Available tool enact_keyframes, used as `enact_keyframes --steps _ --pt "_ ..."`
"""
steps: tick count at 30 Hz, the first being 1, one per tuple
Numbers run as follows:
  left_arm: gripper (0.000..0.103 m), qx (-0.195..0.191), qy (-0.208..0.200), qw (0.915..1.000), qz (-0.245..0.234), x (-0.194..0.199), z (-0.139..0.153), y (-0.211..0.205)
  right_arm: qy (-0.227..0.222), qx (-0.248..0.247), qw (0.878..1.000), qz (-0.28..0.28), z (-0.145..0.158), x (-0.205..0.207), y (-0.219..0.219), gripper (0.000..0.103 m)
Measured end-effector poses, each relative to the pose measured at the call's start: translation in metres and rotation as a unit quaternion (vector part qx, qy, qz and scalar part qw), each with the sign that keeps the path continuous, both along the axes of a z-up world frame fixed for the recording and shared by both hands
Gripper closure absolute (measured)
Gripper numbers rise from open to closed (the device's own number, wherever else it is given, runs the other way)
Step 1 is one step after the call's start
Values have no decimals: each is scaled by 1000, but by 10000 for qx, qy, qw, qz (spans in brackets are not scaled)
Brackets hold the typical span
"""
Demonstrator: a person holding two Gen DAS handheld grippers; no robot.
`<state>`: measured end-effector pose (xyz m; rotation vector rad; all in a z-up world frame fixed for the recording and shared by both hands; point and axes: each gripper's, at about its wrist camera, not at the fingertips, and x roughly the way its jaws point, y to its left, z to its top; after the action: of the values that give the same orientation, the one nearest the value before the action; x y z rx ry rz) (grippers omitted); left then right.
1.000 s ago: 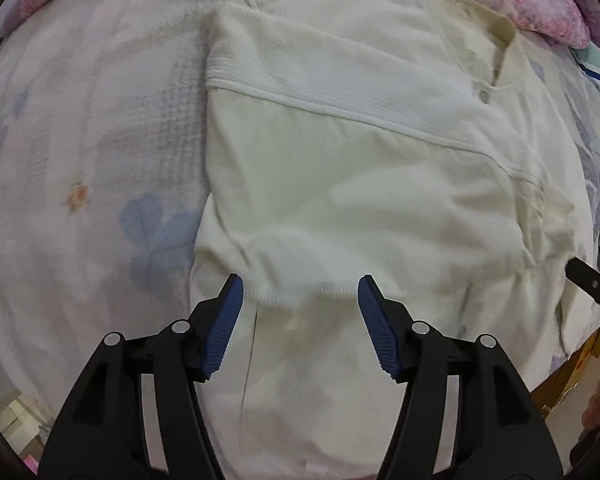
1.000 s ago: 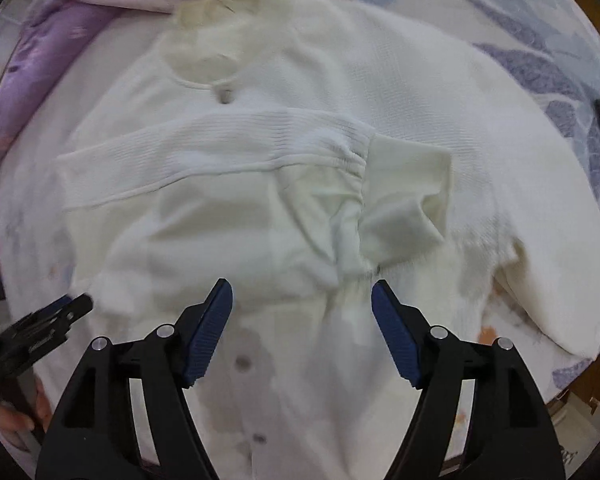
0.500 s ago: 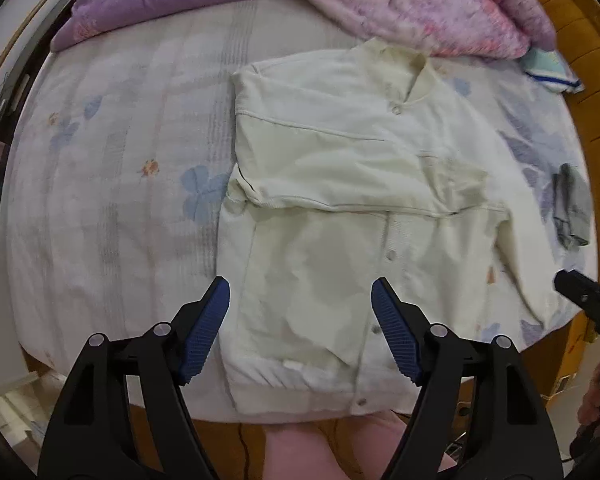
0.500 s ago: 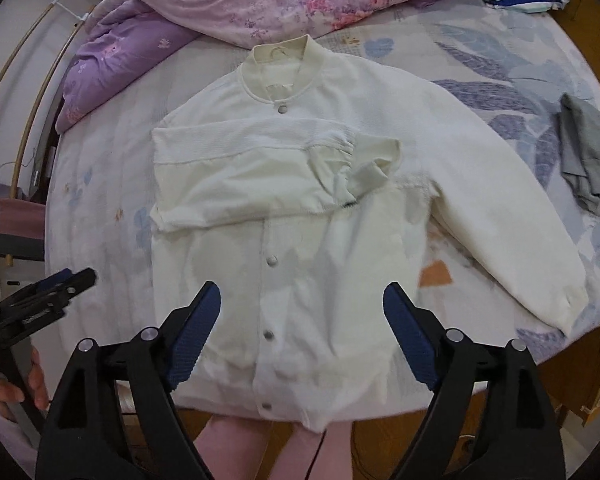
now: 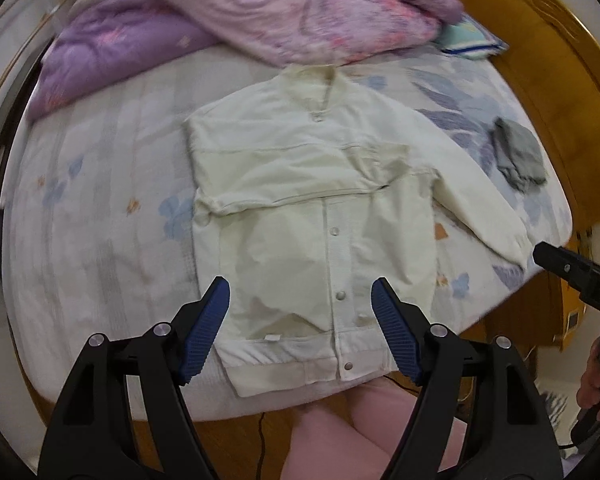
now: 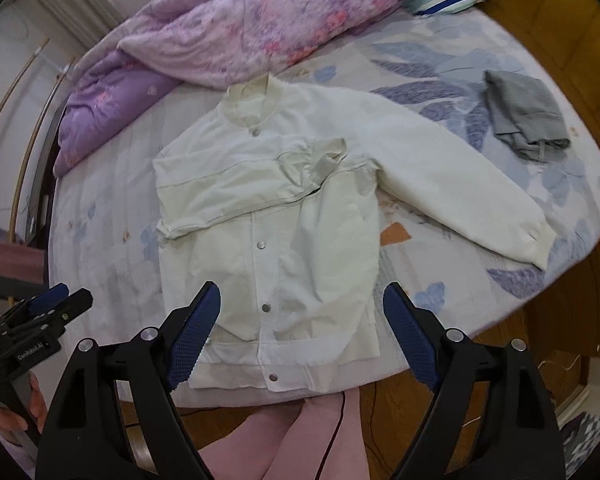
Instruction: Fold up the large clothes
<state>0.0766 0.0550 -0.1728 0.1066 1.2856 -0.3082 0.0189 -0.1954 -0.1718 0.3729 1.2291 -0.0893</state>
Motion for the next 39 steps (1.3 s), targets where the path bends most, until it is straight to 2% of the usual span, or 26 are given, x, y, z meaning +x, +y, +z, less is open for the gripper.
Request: enact_keyframes --steps 6,10,15,19,24,27,31,34,37,39 --pt "28 -50 -233 9977 -640 -30 8 -37 -261 -190 9988 -356 16 -36 -12 23" --pt "28 -110 -211 9959 -870 -43 7 -57 -332 -178 9975 -600 17 -52 -28 23" --pt "29 98 -209 9940 -1074 -49 2 -87 -292 1 9936 -1093 6 -73 -71 23" --pt "29 167 -146 9947 -1004 -44 -4 -111 -204 139 9890 -1457 -8 -86 -120 23" --pt "28 96 90 9960 -885 -27 -23 -154 -64 417 9821 -1835 -37 -95 -202 23" --pt "28 453 352 9959 -705 -15 -42 -180 103 637 9768 -2041 -58 -98 -259 23" --pt "27 374 647 9965 -371 -3 -59 -205 214 916 9712 -2190 -87 -96 -327 23" --pt "25 316 814 9960 -188 9 -71 -223 520 1240 9591 -2490 -124 -96 -374 23" --pt "24 246 899 9956 -15 23 -77 -240 659 1810 9382 -2876 -165 -101 -411 23" --pt "24 314 781 9964 34 32 -81 -249 766 2173 9221 -3109 -192 -102 -426 23"
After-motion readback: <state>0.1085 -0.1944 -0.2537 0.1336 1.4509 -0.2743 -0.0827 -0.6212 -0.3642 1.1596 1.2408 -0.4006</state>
